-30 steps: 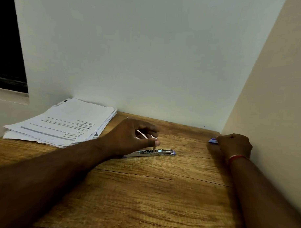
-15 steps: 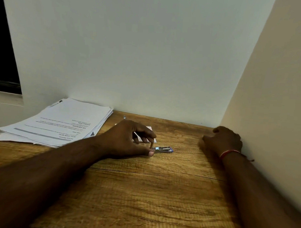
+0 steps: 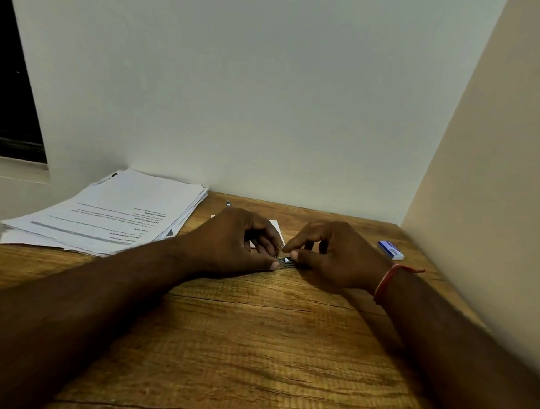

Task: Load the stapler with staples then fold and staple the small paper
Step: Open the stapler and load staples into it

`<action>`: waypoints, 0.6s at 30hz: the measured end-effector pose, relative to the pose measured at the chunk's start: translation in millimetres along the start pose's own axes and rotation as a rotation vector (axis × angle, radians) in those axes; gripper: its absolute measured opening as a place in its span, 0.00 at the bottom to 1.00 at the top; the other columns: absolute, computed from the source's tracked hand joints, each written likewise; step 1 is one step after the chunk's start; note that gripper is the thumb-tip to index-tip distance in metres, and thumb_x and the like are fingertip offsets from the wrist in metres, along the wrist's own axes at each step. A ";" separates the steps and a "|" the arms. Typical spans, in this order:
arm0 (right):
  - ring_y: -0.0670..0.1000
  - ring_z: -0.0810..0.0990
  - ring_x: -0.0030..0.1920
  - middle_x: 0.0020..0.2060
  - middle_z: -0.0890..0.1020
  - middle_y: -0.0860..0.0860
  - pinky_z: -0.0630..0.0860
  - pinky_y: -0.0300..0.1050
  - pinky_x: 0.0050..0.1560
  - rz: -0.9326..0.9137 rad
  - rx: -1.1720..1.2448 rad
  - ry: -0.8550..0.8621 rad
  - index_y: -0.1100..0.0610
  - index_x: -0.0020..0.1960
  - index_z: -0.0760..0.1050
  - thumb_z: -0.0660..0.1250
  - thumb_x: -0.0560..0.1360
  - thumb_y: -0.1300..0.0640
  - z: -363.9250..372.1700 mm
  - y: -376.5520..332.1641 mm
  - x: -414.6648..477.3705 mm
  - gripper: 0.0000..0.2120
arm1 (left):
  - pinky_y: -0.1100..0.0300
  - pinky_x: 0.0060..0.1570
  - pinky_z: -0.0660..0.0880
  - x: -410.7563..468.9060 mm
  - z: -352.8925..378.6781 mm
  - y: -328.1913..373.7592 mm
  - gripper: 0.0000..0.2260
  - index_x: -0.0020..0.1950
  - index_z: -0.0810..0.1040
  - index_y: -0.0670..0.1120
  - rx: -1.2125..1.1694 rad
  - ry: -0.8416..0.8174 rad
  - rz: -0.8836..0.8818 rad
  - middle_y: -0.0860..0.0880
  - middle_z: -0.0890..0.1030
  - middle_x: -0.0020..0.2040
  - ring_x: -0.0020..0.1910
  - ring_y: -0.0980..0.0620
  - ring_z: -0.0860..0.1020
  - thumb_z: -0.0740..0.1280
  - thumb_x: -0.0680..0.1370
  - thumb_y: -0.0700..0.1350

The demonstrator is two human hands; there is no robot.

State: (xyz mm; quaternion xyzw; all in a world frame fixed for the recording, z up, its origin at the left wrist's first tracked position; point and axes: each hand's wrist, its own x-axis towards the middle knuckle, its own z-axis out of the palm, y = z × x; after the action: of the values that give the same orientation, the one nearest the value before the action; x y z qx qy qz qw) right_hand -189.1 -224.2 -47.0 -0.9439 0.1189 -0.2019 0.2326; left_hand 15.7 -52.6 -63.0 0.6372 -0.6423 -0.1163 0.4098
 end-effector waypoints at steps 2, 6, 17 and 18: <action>0.42 0.84 0.49 0.46 0.88 0.40 0.73 0.32 0.45 0.017 -0.018 -0.006 0.43 0.53 0.91 0.79 0.79 0.53 0.5 0.5 -0.1 0.06 | 0.69 0.45 0.80 -0.2 0.7 0.4 0.12 0.54 0.90 0.53 -0.001 -0.002 0.000 0.57 0.91 0.48 0.49 0.59 0.89 0.87 0.74 0.46; 0.42 0.83 0.49 0.46 0.87 0.40 0.75 0.37 0.45 0.017 -0.053 -0.044 0.41 0.52 0.91 0.79 0.78 0.52 1.7 -1.2 0.6 0.06 | 0.68 0.46 0.81 -0.5 1.4 1.9 0.11 0.54 0.91 0.52 -0.006 -0.004 -0.008 0.56 0.91 0.48 0.49 0.59 0.89 0.87 0.74 0.46; 0.42 0.83 0.49 0.45 0.86 0.40 0.74 0.31 0.43 -0.043 -0.121 -0.034 0.45 0.48 0.89 0.80 0.77 0.51 -2.9 -4.7 -0.3 0.02 | 0.63 0.50 0.85 -1.1 0.9 3.3 0.12 0.55 0.91 0.52 -0.018 -0.005 -0.042 0.54 0.91 0.49 0.49 0.55 0.90 0.86 0.74 0.44; 0.41 0.82 0.49 0.44 0.86 0.40 0.74 0.31 0.43 -0.045 -0.128 -0.039 0.45 0.48 0.89 0.80 0.78 0.52 -2.6 -4.7 0.0 0.01 | 0.63 0.50 0.85 -1.2 0.8 3.3 0.12 0.55 0.91 0.52 -0.018 -0.006 -0.040 0.54 0.91 0.49 0.49 0.55 0.90 0.86 0.74 0.44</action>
State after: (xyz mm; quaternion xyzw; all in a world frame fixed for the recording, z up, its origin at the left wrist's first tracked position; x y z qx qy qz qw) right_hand -189.6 -221.2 -42.6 -0.9631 0.1055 -0.1807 0.1694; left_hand 12.5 -51.3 -61.8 0.6459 -0.6295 -0.1325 0.4111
